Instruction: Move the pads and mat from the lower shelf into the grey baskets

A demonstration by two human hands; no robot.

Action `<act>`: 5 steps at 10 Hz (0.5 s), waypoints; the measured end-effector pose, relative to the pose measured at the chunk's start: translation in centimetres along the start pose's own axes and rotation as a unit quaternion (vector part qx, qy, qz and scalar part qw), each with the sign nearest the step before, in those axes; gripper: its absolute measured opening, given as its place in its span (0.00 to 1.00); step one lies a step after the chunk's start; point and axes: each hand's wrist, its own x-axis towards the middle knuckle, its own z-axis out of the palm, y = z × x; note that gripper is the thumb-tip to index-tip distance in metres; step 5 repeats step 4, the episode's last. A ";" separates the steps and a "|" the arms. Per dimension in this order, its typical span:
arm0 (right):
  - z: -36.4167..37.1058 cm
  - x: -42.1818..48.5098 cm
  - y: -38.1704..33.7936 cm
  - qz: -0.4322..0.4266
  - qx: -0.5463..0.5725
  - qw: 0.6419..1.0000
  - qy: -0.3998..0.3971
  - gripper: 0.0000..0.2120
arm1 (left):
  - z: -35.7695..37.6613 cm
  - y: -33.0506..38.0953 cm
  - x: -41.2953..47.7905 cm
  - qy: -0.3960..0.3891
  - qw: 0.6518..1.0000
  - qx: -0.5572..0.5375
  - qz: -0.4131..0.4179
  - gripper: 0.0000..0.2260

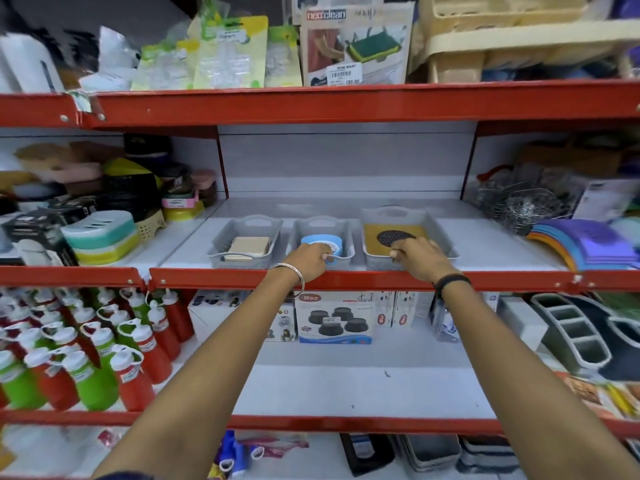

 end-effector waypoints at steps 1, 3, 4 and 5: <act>0.0 -1.0 -0.4 0.010 -0.003 1.000 0.001 0.11 | -0.1 0.1 -0.4 -0.009 1.000 0.012 -0.003 0.18; -2.1 -2.7 -2.8 -0.016 0.031 0.998 0.051 0.13 | -1.4 0.6 -2.2 0.046 0.997 0.041 0.048 0.16; -5.3 -2.4 -5.5 -0.077 0.102 0.974 0.185 0.17 | -4.4 1.1 -3.1 0.181 0.974 0.062 0.119 0.16; -5.3 -2.4 -5.5 -0.077 0.102 0.974 0.185 0.17 | -4.4 1.1 -3.1 0.181 0.974 0.062 0.119 0.16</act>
